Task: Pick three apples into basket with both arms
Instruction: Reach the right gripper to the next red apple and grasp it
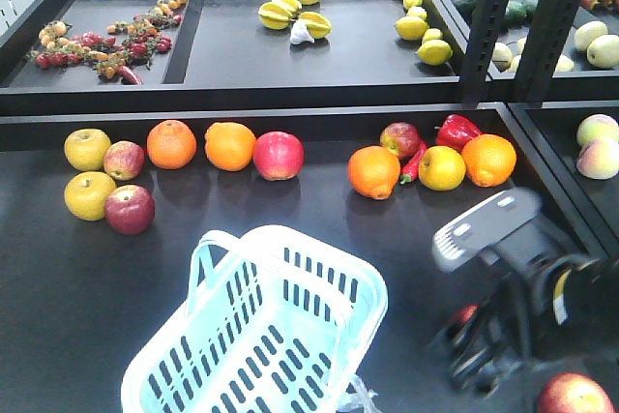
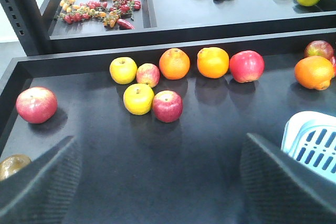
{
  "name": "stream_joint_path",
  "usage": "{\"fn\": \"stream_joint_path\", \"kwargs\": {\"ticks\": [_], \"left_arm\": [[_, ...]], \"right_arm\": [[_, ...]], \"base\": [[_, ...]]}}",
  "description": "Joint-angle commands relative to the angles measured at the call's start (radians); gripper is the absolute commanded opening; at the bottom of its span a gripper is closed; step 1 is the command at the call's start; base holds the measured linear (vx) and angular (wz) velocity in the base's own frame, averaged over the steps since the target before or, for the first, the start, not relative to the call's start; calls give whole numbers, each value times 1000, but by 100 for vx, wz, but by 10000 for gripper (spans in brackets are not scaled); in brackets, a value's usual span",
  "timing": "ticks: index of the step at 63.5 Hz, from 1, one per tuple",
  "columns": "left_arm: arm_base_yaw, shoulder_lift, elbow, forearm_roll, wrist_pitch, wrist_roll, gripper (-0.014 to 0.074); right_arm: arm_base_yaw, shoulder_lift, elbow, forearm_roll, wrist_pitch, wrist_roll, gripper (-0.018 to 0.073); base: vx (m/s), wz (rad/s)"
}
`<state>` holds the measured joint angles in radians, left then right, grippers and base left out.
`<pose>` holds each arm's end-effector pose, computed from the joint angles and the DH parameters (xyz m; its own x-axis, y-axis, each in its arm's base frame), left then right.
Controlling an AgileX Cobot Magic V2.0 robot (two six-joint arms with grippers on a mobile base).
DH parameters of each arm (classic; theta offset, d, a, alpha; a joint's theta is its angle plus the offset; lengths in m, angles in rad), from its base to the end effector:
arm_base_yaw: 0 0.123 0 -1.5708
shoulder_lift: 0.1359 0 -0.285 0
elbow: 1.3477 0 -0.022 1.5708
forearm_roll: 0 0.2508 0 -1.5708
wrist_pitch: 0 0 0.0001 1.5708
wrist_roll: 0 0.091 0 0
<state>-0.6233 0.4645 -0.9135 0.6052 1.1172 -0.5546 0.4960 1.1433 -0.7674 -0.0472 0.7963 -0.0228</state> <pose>0.0579 0.0157 0.3935 -0.4111 0.0232 -0.9113 0.0324 0.9994 0.0108 0.1837 0.0959 0.2652 -0.7505 -0.4695 -0.4650 -0.5044 0.8616 -0.0559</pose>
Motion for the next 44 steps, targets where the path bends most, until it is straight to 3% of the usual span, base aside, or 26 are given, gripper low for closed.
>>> {"fn": "stream_joint_path", "kwargs": {"ticks": [1, 8, 15, 44], "left_arm": [[-5, 10, -23, 31, -51, -5, 586], [-5, 10, -23, 31, -51, -5, 586], [-5, 10, -23, 31, -51, -5, 586], [-5, 10, -23, 31, -51, -5, 586]], "right_arm": [[-132, -15, -26, -29, -67, -19, 597], [-266, 5, -26, -28, -102, -33, 595], [-345, 49, -26, -15, -143, -57, 595], [-343, 363, -26, 91, -354, -131, 595]], "base": [[0, 0], [0, 0], [0, 0], [0, 0]]}}
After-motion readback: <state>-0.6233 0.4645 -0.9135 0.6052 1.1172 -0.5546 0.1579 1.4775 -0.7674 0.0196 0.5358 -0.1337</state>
